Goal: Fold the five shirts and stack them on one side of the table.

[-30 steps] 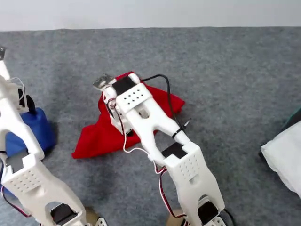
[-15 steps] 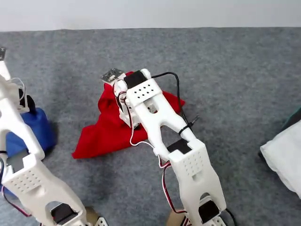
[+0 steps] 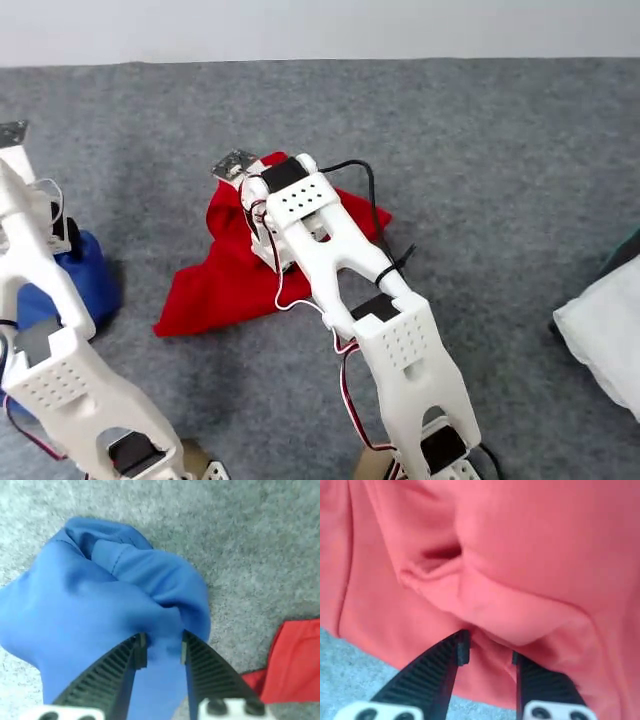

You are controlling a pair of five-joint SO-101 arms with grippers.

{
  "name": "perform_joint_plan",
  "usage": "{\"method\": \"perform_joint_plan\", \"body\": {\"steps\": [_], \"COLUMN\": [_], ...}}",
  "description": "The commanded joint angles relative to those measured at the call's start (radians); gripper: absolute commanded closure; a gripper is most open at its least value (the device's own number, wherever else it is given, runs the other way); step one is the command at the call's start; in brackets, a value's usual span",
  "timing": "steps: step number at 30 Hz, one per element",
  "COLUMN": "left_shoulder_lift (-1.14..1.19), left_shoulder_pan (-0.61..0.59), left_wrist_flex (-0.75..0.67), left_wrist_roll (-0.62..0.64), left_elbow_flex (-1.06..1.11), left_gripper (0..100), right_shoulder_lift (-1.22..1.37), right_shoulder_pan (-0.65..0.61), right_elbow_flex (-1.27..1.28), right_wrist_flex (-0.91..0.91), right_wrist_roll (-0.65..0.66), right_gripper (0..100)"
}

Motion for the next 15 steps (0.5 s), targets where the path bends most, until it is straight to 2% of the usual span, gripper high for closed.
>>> {"method": "perform_joint_plan", "body": {"steps": [1,15], "left_shoulder_lift": [-0.061,-0.06], "left_shoulder_pan": [0.005,0.005], "left_wrist_flex": [-0.014,-0.015], "left_wrist_roll": [-0.008,-0.009], "left_elbow_flex": [-0.004,-0.004], "left_gripper": [88,88], "right_shoulder_lift": [-0.016,0.031], "right_shoulder_pan": [0.013,0.102], "right_elbow_flex": [-0.048,-0.087], "right_wrist_flex": [-0.024,-0.012], "right_wrist_roll": [0.011,0.012], "right_gripper": [85.3,85.6]}}
